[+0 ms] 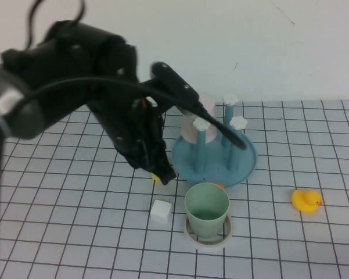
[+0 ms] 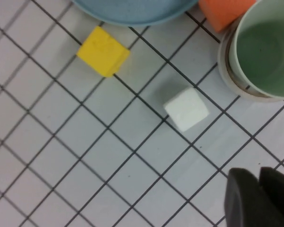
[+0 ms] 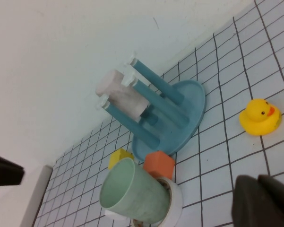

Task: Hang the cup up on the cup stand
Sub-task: Pick up the cup from the table

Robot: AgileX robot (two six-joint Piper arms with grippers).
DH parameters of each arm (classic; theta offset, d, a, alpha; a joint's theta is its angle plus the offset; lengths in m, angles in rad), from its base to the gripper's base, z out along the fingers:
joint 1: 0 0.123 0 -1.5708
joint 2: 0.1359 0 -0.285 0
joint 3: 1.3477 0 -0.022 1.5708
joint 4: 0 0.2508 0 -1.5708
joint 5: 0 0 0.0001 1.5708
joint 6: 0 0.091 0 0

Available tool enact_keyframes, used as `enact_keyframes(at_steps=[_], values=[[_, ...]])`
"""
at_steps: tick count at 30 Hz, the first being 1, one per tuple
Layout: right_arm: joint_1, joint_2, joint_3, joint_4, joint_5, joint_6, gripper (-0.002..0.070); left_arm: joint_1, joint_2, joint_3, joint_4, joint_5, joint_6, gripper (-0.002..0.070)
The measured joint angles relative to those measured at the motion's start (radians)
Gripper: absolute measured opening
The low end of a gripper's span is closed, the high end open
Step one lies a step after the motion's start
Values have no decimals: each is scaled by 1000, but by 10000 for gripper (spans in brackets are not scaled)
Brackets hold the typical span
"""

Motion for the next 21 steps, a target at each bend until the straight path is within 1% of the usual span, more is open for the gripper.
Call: enact_keyframes(at_steps=[2, 3, 4, 7, 9, 10, 12, 14, 21], values=[[0, 0, 0, 0, 0, 0, -1, -4, 56, -47, -17, 33, 0, 61], [0, 0, 0, 0, 0, 0, -1, -4, 85, -69, -27, 45, -4, 106], [0, 0, 0, 0, 0, 0, -1, -4, 112, -88, -39, 51, -8, 165], [0, 0, 0, 0, 2, 0, -1, -4, 178, -128, -91, 49, -31, 383], [0, 0, 0, 0, 4, 0, -1, -4, 217, -144, -123, 42, -35, 495], [0, 0, 0, 0, 4, 0, -1, -4, 233, -151, -137, 36, -37, 536], [0, 0, 0, 0, 4, 0, -1, -4, 260, -155, -151, 23, -41, 575], [0, 0, 0, 0, 4, -2, -1, -4, 286, -157, -165, 7, -43, 582], [0, 0, 0, 0, 4, -18, -1, -4, 372, -157, -180, -74, -50, 518]])
